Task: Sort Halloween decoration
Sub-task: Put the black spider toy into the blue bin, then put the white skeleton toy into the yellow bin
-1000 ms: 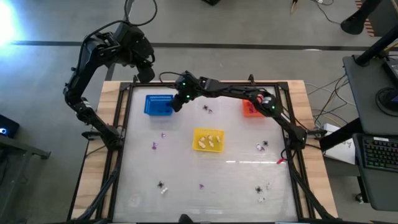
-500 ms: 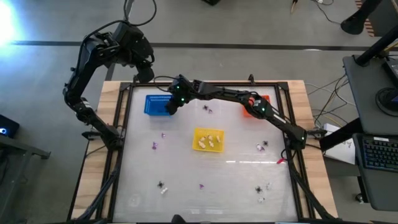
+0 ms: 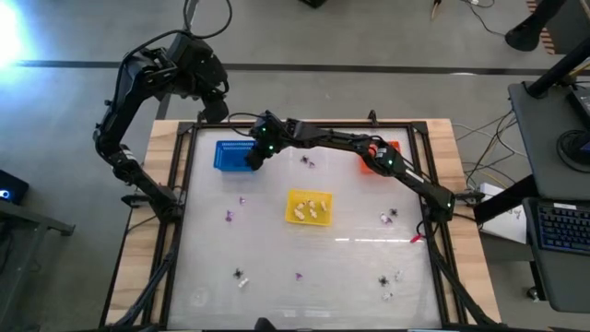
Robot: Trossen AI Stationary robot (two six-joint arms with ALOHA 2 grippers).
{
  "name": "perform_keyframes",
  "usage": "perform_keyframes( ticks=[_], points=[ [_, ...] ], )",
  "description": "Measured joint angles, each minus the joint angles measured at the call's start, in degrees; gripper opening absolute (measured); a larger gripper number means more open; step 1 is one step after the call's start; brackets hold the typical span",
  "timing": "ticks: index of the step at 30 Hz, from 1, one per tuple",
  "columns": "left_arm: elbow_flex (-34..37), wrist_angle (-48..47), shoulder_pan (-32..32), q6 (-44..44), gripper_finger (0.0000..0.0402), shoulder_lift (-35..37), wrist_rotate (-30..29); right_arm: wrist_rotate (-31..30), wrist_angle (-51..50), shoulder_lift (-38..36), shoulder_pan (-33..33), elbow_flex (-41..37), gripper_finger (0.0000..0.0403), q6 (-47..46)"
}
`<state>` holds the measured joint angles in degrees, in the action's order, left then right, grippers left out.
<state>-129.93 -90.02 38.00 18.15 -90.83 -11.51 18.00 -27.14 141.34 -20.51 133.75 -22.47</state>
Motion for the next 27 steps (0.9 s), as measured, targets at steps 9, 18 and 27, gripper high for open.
perform_keyframes(
  ticks=[9, 18, 27],
  points=[
    [0.0, 0.0, 0.0, -0.02, 0.0157, 0.0, 0.02, 0.0, -0.02, 0.0, 0.01, 0.0, 0.0073, 1.45],
    [0.0, 0.0, 0.0, -0.15, 0.0157, 0.06, 0.04, -0.03, -13.7, -3.59, -1.1, 0.1, 0.0111, 7.35],
    [0.0, 0.0, -0.07, -0.66, 0.0157, 0.22, 0.48, -10.86, -38.58, -7.01, -2.49, 0.2, 0.0116, 21.09]
  ],
)
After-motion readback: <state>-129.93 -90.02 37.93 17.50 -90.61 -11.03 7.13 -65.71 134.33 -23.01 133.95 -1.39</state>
